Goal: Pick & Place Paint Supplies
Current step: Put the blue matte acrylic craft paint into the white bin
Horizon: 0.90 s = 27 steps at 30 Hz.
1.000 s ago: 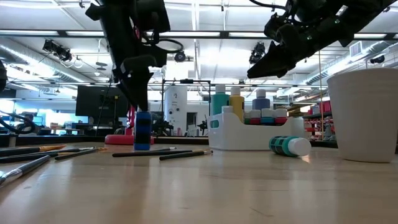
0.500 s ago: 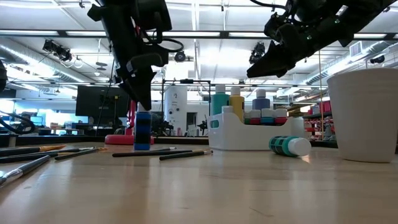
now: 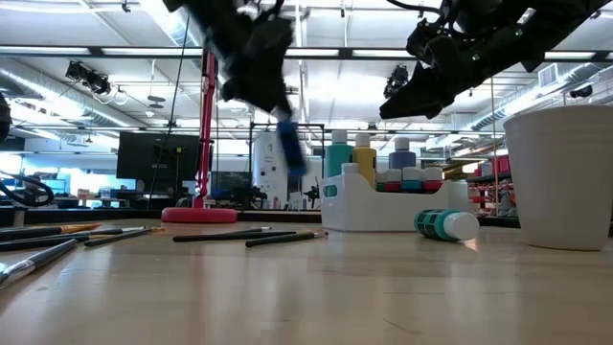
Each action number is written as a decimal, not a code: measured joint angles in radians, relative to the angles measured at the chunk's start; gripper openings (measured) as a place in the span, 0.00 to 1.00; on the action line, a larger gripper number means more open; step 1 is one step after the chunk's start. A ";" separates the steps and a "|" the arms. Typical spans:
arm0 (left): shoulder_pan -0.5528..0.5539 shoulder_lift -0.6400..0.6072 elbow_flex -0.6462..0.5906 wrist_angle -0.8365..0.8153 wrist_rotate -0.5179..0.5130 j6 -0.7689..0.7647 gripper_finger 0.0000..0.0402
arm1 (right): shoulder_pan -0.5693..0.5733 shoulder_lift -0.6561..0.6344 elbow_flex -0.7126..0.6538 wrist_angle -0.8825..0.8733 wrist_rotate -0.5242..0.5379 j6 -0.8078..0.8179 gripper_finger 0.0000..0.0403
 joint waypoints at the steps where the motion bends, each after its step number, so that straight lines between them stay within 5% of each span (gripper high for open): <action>1: 0.000 0.000 0.022 0.027 0.001 0.024 0.32 | 0.000 0.000 0.000 0.000 0.000 0.000 0.36; 9: 0.022 0.031 0.163 0.181 0.008 0.173 0.33 | -0.002 -0.025 0.004 -0.108 0.001 -0.004 0.36; 18: 0.081 0.220 0.307 0.152 0.104 0.300 0.32 | -0.010 -0.144 0.043 -0.332 0.222 0.043 0.36; 27: 0.093 0.354 0.356 0.139 0.107 0.406 0.33 | -0.010 -0.145 0.032 -0.378 0.224 0.038 0.36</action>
